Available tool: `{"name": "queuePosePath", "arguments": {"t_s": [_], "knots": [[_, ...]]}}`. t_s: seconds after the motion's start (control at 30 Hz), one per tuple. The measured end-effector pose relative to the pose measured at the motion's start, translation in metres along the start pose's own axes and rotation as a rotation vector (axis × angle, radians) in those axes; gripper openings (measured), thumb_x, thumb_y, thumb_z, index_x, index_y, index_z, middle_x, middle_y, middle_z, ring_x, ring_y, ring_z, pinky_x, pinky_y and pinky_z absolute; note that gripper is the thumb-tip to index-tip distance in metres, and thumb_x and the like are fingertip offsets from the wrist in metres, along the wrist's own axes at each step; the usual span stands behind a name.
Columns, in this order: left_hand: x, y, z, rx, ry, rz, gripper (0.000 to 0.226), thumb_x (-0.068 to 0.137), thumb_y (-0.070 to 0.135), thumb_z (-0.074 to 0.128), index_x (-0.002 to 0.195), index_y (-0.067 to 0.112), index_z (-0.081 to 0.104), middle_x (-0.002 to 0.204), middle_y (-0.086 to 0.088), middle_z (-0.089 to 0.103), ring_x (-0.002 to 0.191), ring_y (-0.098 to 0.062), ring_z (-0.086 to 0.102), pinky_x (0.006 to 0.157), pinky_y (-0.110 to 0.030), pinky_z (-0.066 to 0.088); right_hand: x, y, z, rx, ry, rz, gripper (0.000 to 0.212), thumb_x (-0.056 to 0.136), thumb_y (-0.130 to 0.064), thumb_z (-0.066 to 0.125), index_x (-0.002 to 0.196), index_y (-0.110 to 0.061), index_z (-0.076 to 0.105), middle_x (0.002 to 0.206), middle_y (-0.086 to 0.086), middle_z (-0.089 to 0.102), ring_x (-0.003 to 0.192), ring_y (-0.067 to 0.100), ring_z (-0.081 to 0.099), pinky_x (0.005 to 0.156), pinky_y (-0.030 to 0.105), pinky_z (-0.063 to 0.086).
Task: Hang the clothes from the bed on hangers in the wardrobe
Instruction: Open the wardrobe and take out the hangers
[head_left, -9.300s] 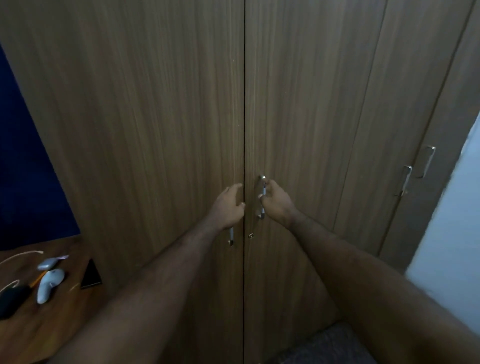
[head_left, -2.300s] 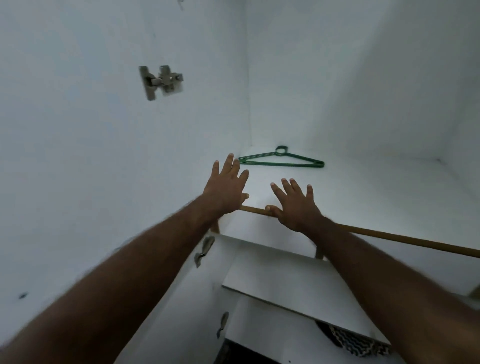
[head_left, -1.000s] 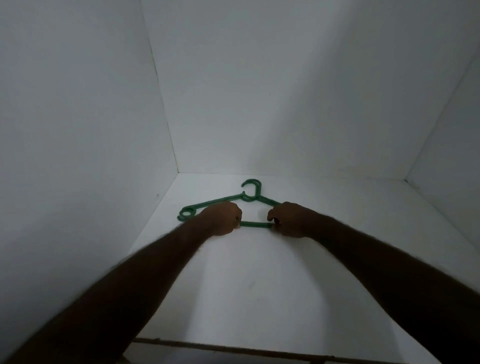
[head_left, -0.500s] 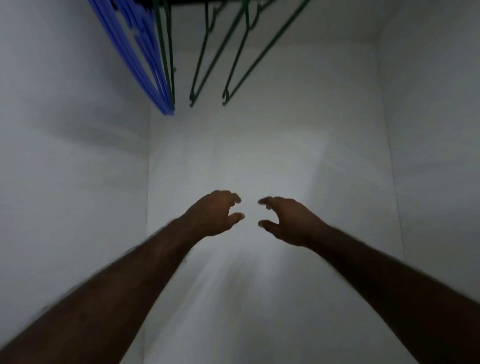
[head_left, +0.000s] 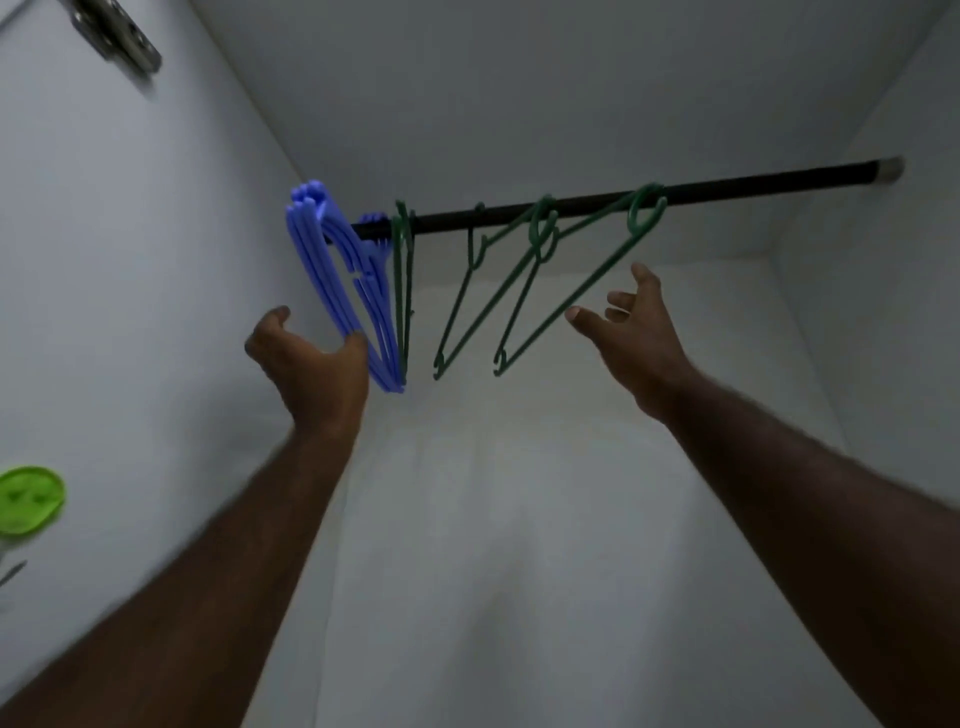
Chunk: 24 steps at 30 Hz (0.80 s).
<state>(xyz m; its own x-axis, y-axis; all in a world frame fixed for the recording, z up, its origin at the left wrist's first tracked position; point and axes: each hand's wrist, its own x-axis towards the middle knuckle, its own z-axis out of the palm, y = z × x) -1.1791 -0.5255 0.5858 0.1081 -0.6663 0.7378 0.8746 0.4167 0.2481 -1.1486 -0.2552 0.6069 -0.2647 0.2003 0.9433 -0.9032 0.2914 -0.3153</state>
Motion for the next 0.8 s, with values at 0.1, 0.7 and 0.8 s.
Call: {"name": "queuePosePath", "arguments": {"t_s": [0.1, 0.7, 0.8], "knots": [[0.031, 0.014, -0.003, -0.005, -0.246, -0.021, 0.072, 0.080, 0.002, 0.072, 0.141, 0.007, 0.034, 0.137, -0.009, 0.044, 0.121, -0.021, 0.047, 0.094, -0.026, 0.044, 0.016, -0.017, 0.013, 0.091, -0.033, -0.042, 0.072, 0.091, -0.009, 0.066, 0.149, -0.019, 0.025, 0.143, 0.015, 0.045, 0.127, 0.022, 0.048, 0.091, 0.028, 0.046], [0.040, 0.081, 0.046, 0.163, -0.718, 0.398, 0.040, 0.085, 0.006, 0.070, 0.124, 0.004, 0.062, 0.116, -0.011, 0.067, 0.103, -0.015, 0.062, 0.096, -0.025, 0.046, 0.030, -0.050, 0.083, 0.102, -0.260, -0.189, 0.048, 0.088, -0.001, 0.066, 0.131, -0.014, 0.051, 0.119, 0.007, 0.064, 0.111, 0.020, 0.062, 0.097, 0.042, 0.053], [0.033, 0.085, 0.052, 0.101, -0.733, 0.428, 0.035, 0.084, 0.007, 0.072, 0.118, 0.005, 0.066, 0.108, -0.008, 0.070, 0.097, -0.013, 0.065, 0.094, -0.026, 0.050, 0.034, -0.044, 0.076, 0.100, -0.195, -0.232, 0.035, 0.087, -0.005, 0.067, 0.120, -0.016, 0.061, 0.111, 0.006, 0.069, 0.105, 0.021, 0.066, 0.095, 0.047, 0.054]]}}
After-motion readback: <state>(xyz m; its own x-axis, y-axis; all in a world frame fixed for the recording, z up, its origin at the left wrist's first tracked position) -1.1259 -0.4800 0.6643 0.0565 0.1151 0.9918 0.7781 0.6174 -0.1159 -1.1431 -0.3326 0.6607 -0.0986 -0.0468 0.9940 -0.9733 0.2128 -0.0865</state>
